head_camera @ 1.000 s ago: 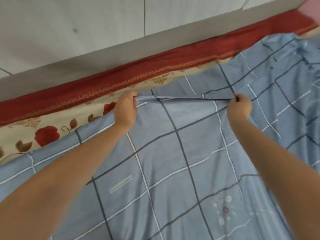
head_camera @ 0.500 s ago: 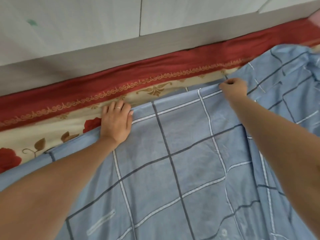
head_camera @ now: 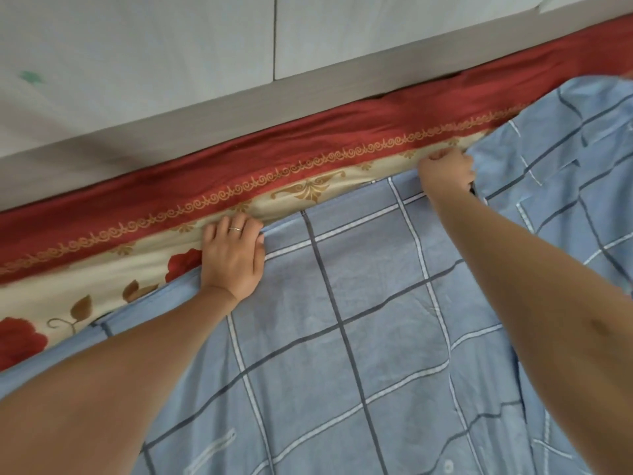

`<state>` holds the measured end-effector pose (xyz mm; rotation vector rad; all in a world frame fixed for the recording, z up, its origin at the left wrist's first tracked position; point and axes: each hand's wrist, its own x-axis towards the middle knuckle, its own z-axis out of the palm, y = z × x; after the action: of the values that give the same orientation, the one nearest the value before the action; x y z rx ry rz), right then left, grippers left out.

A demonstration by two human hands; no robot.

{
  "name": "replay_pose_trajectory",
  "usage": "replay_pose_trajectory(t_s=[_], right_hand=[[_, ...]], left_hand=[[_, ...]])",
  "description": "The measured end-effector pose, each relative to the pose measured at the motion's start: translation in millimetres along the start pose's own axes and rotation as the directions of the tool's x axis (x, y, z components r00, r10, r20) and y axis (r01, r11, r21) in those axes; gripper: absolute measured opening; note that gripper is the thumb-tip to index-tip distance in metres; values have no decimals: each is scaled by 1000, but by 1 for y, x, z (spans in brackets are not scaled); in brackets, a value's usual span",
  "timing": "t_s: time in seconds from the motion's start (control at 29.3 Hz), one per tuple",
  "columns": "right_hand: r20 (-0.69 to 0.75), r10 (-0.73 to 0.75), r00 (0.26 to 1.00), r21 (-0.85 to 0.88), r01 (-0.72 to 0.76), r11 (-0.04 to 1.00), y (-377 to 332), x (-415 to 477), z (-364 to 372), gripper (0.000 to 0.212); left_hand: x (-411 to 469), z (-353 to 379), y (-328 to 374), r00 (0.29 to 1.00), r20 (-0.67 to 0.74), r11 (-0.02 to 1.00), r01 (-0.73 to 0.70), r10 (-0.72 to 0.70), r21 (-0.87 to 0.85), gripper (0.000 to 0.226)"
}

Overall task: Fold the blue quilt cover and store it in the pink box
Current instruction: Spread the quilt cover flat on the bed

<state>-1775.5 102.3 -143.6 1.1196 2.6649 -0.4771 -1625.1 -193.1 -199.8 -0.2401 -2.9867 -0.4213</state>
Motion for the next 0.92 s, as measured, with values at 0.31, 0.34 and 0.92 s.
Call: replay_pose_trajectory(t_s=[0.31, 0.34, 0.92], right_hand=[[99, -831, 548, -97, 836, 540, 33, -195, 65, 47], [126, -812, 570, -126, 821, 557, 35, -199, 75, 52], [-115, -359, 926, -133, 344, 930, -17, -169, 110, 71]], left_hand=[[6, -3, 3, 998, 61, 1000, 8, -6, -24, 20], [5, -3, 2, 998, 61, 1000, 6, -4, -26, 20], [9, -16, 3, 975, 203, 993, 103, -90, -56, 17]])
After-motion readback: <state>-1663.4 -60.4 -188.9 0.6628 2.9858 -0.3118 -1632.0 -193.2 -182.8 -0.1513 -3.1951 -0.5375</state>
